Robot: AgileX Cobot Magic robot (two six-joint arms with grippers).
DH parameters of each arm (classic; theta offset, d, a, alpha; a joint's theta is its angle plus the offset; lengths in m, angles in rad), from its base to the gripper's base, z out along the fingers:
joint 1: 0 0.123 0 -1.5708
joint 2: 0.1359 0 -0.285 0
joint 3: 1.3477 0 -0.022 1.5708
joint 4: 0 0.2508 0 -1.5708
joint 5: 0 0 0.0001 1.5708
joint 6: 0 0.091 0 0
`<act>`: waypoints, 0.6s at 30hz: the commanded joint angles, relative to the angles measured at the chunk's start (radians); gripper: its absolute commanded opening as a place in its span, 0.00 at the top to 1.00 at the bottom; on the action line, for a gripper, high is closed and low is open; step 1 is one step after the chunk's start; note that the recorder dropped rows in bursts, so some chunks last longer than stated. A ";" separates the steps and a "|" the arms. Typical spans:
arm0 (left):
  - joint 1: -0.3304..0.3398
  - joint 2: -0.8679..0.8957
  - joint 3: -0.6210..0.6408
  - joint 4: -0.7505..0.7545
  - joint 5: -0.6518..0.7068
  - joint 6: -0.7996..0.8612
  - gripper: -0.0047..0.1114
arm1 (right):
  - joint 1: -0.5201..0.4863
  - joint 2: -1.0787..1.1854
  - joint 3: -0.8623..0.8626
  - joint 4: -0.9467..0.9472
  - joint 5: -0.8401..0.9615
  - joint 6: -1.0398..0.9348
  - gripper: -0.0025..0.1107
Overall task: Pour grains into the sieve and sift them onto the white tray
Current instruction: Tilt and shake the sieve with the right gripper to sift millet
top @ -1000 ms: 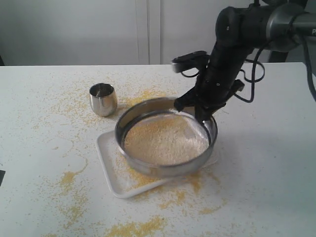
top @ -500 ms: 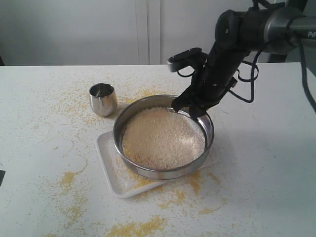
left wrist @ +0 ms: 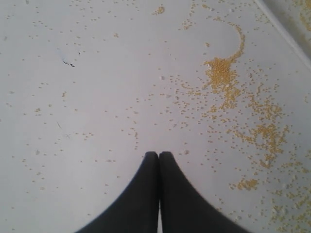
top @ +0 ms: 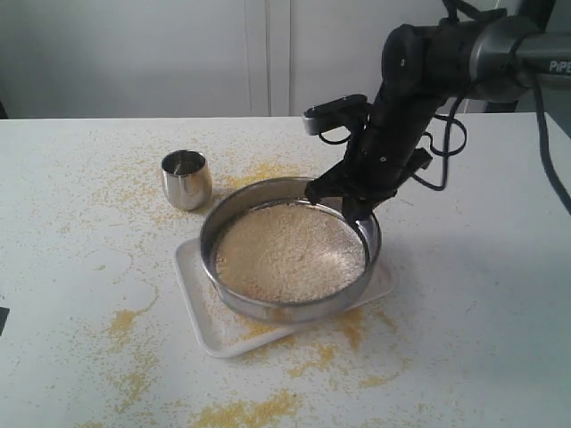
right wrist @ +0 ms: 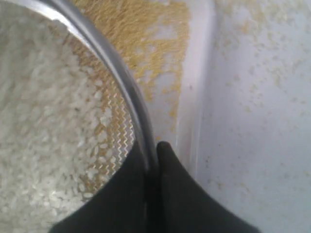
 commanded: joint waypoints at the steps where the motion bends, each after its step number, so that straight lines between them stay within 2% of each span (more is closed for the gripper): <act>1: -0.001 -0.003 -0.010 -0.003 0.012 -0.005 0.96 | -0.006 -0.010 -0.008 0.243 0.012 -0.227 0.98; 2: -0.001 -0.003 -0.010 -0.003 0.012 -0.005 0.96 | 0.001 -0.010 -0.008 0.273 0.058 -0.385 0.98; 3: -0.001 -0.003 -0.010 -0.003 0.012 -0.005 0.96 | 0.003 -0.013 -0.008 0.255 0.057 -0.420 0.98; 6: -0.001 -0.003 -0.010 -0.003 0.012 -0.005 0.96 | -0.026 -0.017 -0.006 0.070 -0.121 0.128 0.98; 7: -0.001 -0.003 -0.010 -0.003 0.012 -0.005 0.96 | -0.028 -0.017 0.000 0.094 -0.153 0.149 0.98; 8: -0.001 -0.003 -0.010 -0.003 0.012 -0.005 0.96 | -0.020 -0.015 0.003 0.153 -0.148 0.035 0.98; 10: -0.001 -0.003 -0.010 -0.003 0.012 -0.005 0.96 | 0.004 -0.013 0.003 0.262 -0.054 -0.392 0.98; 11: -0.001 -0.003 -0.010 -0.003 0.012 -0.005 0.96 | 0.003 -0.018 0.003 0.215 -0.063 -0.385 0.98; 13: -0.001 -0.003 -0.010 -0.003 0.012 -0.005 0.96 | -0.021 -0.020 0.005 0.031 -0.160 0.065 0.98; 14: -0.001 -0.003 -0.010 -0.003 0.012 -0.005 0.96 | -0.028 -0.020 0.011 -0.001 -0.176 0.236 0.98; 16: -0.001 -0.003 -0.010 -0.003 0.012 -0.005 0.96 | 0.003 -0.009 0.016 0.146 -0.087 -0.221 0.98; 17: -0.001 -0.003 -0.010 -0.003 0.012 -0.005 0.96 | 0.015 -0.009 0.014 0.094 0.008 -0.386 0.98; 18: -0.001 -0.003 -0.010 -0.003 0.012 -0.005 0.96 | 0.008 -0.009 0.014 -0.007 -0.049 -0.206 0.98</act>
